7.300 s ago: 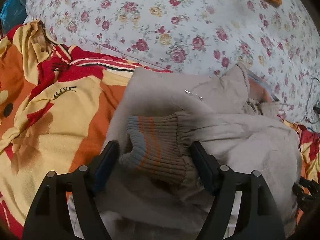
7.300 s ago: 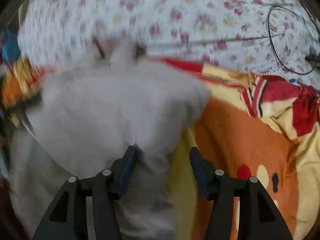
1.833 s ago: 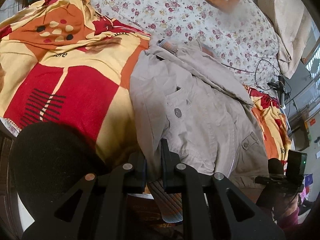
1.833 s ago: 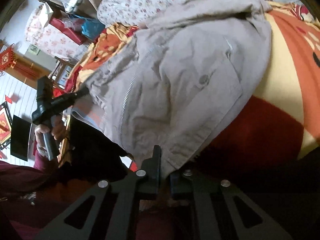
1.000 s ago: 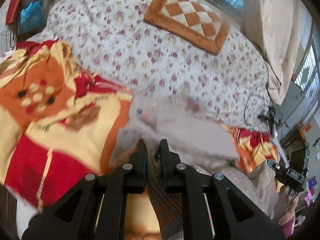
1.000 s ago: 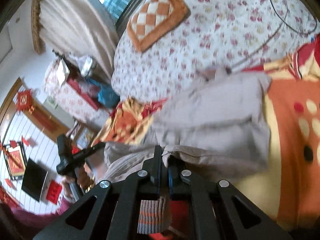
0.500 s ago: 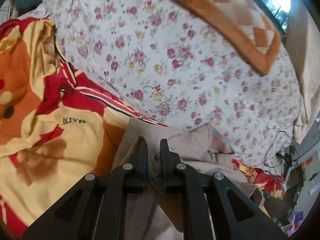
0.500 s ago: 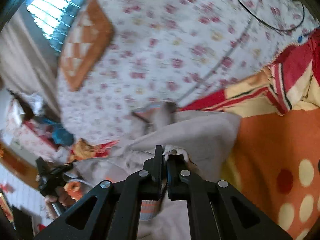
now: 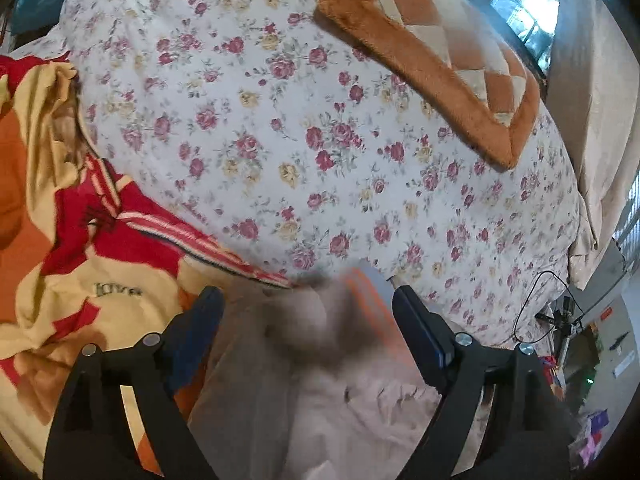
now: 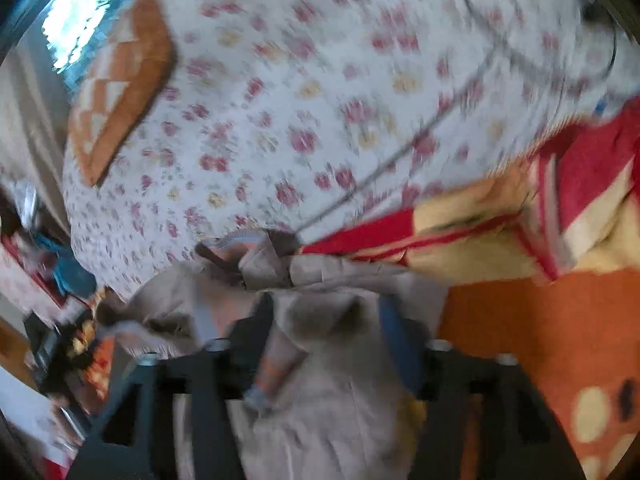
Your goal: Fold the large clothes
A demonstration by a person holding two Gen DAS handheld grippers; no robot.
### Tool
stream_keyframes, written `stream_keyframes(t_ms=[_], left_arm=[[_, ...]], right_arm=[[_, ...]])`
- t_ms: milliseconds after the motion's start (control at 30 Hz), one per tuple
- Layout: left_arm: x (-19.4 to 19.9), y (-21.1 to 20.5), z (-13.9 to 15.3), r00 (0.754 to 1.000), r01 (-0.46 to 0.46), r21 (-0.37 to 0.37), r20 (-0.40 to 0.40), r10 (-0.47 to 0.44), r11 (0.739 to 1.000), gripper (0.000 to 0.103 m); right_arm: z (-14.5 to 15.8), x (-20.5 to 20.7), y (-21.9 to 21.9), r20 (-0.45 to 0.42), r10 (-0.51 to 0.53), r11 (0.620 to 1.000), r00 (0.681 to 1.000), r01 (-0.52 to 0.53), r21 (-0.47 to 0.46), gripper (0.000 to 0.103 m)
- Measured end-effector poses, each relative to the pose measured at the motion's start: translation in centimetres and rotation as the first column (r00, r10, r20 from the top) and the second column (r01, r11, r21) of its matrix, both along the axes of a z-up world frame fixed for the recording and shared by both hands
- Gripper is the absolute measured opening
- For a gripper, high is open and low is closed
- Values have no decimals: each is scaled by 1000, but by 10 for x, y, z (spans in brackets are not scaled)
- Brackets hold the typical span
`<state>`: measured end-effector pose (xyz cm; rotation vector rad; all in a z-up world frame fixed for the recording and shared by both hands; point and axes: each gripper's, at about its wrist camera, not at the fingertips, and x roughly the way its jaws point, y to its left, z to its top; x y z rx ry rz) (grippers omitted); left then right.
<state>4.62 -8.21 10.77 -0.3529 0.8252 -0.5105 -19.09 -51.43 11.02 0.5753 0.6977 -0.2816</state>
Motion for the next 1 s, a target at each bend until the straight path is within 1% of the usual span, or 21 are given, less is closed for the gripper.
stream_keyframes(t_ms=[33, 100, 133, 200, 267, 300, 367, 400, 433, 500, 567, 633, 667, 733, 800, 833, 867, 900, 933, 967, 1000], left_arm=[[-1, 0, -1, 1000, -8, 36, -23, 9, 999, 87], [-4, -2, -9, 998, -15, 107, -62, 22, 994, 87], [-6, -4, -16, 997, -9, 134, -78, 20, 991, 87], [-8, -14, -33, 993, 25, 199, -118, -1, 980, 87], [-8, -28, -54, 987, 68, 292, -160, -21, 954, 87], [-9, -31, -62, 986, 77, 319, -164, -25, 945, 87], [-5, -38, -78, 987, 77, 365, -163, -18, 928, 87], [-2, -39, -83, 986, 76, 370, -164, -15, 926, 87], [1, -40, -85, 986, 75, 364, -167, -14, 928, 87], [4, -38, -79, 984, 73, 335, -178, -13, 939, 87], [2, -32, -67, 987, 69, 318, -160, -18, 946, 87], [-2, -24, -51, 992, 57, 321, -125, -17, 946, 87], [-2, -19, -46, 994, 42, 324, -113, -6, 945, 87], [-4, -10, -41, 995, 16, 308, -103, 17, 951, 87], [-2, -5, -44, 991, 6, 302, -129, 35, 953, 87], [-1, -6, -47, 989, 11, 307, -142, 35, 952, 87], [-1, -7, -50, 988, 16, 313, -150, 32, 949, 87], [-3, -9, -53, 989, 22, 325, -149, 28, 945, 87], [-4, -12, -54, 989, 29, 338, -145, 22, 941, 87], [-6, -15, -55, 990, 41, 353, -141, 10, 935, 87], [-7, -17, -55, 990, 48, 358, -138, 1, 933, 87]], right_arm=[[10, -9, 5, 21, 14, 1000, 1000, -14, -22, 62], [16, -10, 18, 50, 94, 995, 994, -95, 12, 58], [14, -2, 31, 28, 153, 988, 988, -154, 24, 57], [1, 18, 58, -71, 220, 975, 973, -222, -28, 57], [-18, 47, 78, -182, 266, 953, 947, -286, -94, 56], [-28, 62, 82, -224, 272, 944, 936, -304, -125, 54], [-54, 97, 74, -322, 231, 943, 918, -293, -159, 54], [-66, 111, 65, -355, 188, 948, 916, -264, -180, 54], [-78, 122, 53, -364, 139, 957, 921, -219, -190, 53], [-89, 131, 36, -353, 107, 974, 929, -169, -152, 52], [-80, 121, 27, -307, 81, 984, 948, -124, -125, 51], [-62, 100, 25, -238, 71, 987, 969, -104, -126, 57], [-51, 88, 24, -213, 56, 984, 975, -90, -153, 61], [-40, 77, 20, -198, 19, 974, 980, -63, -216, 89], [-41, 86, 12, -234, 16, 968, 972, -74, -242, 95], [-49, 100, 9, -294, 43, 967, 955, -114, -227, 94], [-57, 110, 8, -330, 63, 967, 942, -139, -213, 94], [-62, 118, 9, -349, 78, 966, 934, -158, -205, 91], [-68, 127, 10, -356, 100, 963, 929, -181, -200, 65], [-71, 132, 12, -357, 119, 962, 927, -197, -191, 37], [-70, 133, 14, -358, 124, 962, 926, -201, -187, 13]])
